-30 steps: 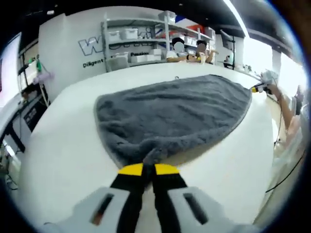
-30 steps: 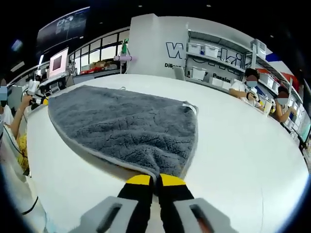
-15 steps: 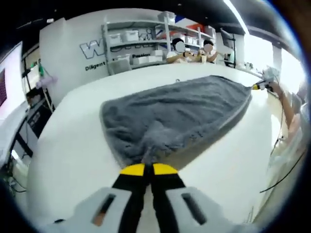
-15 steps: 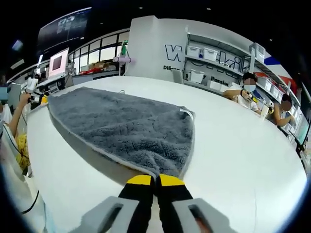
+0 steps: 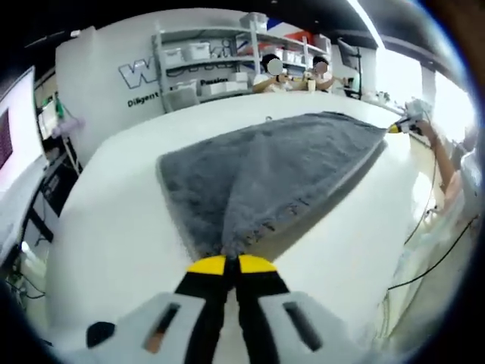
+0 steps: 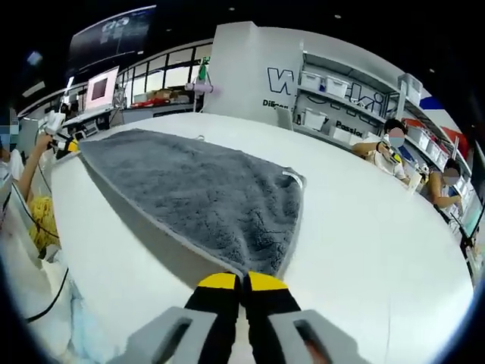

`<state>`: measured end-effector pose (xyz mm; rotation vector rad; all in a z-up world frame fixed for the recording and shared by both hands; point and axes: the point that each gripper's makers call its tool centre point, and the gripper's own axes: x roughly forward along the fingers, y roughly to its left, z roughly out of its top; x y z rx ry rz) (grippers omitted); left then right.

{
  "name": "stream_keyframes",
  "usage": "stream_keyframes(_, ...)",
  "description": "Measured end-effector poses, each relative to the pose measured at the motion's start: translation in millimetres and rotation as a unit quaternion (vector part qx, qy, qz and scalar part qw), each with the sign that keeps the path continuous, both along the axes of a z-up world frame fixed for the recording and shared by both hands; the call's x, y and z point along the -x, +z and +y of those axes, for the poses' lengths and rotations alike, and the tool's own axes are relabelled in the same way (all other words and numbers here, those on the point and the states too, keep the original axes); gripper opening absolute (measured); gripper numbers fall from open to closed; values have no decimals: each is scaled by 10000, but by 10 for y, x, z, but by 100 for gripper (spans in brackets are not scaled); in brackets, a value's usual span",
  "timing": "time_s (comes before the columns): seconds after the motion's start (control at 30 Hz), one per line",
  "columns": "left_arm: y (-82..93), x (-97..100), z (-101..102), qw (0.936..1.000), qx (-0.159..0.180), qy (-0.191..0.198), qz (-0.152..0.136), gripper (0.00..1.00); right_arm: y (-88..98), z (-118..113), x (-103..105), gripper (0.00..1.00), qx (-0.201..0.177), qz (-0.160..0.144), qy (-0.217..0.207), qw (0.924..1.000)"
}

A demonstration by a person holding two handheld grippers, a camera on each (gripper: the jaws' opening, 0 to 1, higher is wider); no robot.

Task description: Fold the towel on the table until its edges align and the towel forms a compact rectangular stack.

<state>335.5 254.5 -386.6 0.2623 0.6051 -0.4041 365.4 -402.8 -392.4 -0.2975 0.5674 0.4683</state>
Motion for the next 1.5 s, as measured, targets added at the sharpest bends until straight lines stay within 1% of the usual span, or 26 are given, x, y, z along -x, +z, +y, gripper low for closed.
stream_keyframes(0.13,-16,123,-4,10000,0,-52,84,4,-27,13,78,2,1,44,34,10000)
stream_keyframes(0.33,-32,300,5,9999,53,-59,142,5,-21,2,198,2,-6,64,78,9999)
stream_keyframes(0.53,-83,474,-6,9996,96,-102,252,5,-79,-18,328,2,8,135,94,9999)
stream_keyframes(0.67,-92,548,-14,9992,207,-128,312,5,-87,-27,370,2,-13,180,107,9998)
stream_keyframes(0.8,-96,599,-44,9988,83,-201,429,5,-51,-31,362,2,49,199,132,9997)
stream_keyframes(0.87,-73,586,-46,9987,24,-229,451,5,-19,-26,335,2,93,214,163,9996)
stream_keyframes(1.03,23,465,-41,9984,-87,-314,462,5,81,-15,210,2,194,222,268,9992)
stream_keyframes(1.27,90,212,-35,9978,-269,-383,470,5,157,4,-38,2,248,212,338,9989)
stream_keyframes(1.5,172,-64,-29,9984,-257,-350,359,5,179,13,-299,2,302,253,366,9986)
